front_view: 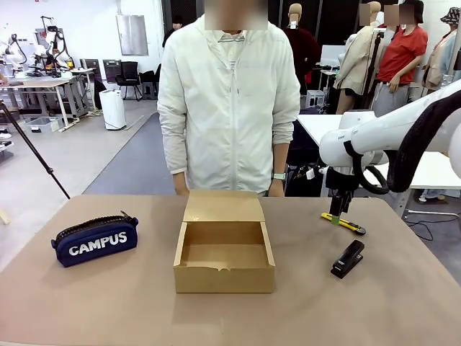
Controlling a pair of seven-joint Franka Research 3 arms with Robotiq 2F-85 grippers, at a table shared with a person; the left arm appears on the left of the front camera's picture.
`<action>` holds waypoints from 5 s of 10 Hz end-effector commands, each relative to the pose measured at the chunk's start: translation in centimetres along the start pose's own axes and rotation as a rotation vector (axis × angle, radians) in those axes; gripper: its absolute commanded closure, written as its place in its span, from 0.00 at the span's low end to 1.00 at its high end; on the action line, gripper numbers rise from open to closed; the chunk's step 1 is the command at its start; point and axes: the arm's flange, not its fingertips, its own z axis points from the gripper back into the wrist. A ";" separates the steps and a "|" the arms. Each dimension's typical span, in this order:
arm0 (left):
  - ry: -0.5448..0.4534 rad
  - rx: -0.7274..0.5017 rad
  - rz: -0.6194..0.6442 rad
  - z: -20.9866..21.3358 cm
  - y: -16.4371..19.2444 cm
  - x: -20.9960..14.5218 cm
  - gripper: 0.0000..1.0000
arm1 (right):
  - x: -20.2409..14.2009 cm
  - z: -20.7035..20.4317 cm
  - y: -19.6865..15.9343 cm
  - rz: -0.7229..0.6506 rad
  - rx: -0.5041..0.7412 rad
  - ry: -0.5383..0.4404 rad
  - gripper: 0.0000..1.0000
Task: Pack the items into the box.
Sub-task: Pick up the item indicated by the person and place it inside the Mailer Box.
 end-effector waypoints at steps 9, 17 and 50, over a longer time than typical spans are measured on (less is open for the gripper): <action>-0.008 -0.019 -0.019 0.1 0.0 0.1 0.00 | -1.5 -2.6 -0.9 0.032 -0.136 -0.027 0.00; -0.008 -0.019 -0.019 0.1 0.0 0.1 0.00 | -1.6 -3.1 -1.1 0.028 -0.099 -0.005 1.00; -0.008 -0.019 -0.019 0.1 0.0 0.1 0.00 | 10.3 16.1 35.1 0.711 0.061 -0.212 1.00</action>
